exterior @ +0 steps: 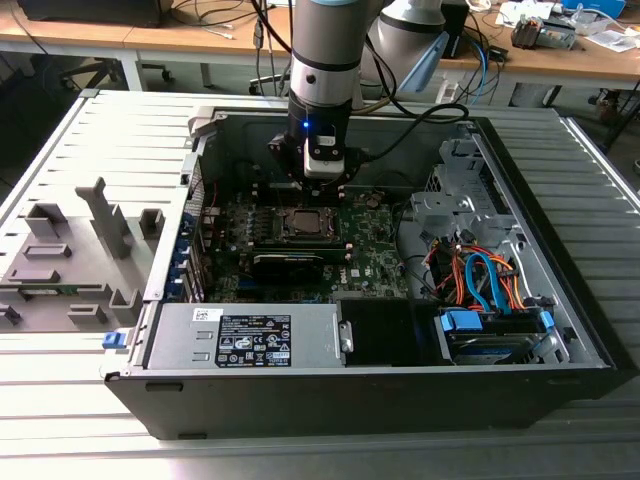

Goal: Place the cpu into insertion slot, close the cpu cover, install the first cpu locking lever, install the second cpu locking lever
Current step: 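Install the first cpu locking lever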

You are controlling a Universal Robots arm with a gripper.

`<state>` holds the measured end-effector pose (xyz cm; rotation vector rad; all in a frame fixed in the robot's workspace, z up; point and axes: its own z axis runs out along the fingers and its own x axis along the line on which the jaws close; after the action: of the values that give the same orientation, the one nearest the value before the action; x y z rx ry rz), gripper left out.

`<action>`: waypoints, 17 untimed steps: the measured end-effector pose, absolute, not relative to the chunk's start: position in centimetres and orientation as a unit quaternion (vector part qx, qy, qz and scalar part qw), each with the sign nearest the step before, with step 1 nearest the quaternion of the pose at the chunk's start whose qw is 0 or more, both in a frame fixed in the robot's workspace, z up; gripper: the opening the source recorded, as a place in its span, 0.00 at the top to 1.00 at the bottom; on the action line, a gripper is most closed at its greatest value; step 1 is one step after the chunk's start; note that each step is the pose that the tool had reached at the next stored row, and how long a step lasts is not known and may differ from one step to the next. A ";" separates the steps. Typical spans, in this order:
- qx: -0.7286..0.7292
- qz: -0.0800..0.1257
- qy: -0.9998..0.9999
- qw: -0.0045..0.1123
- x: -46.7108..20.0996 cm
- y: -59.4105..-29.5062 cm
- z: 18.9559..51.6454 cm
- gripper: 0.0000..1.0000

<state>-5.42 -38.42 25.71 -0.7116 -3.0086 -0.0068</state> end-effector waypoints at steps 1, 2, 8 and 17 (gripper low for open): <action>-0.230 -0.002 -0.973 0.025 -5.4 -38.4 25.7 0.89; -0.229 -0.002 -0.973 0.025 -5.4 -38.4 25.7 0.89; -0.226 -0.002 -0.974 0.025 -5.4 -38.4 25.7 0.89; -0.222 -0.002 -0.975 0.025 -5.4 -38.4 25.7 0.89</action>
<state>-5.41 -38.42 25.71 -0.6866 -3.0144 -0.0060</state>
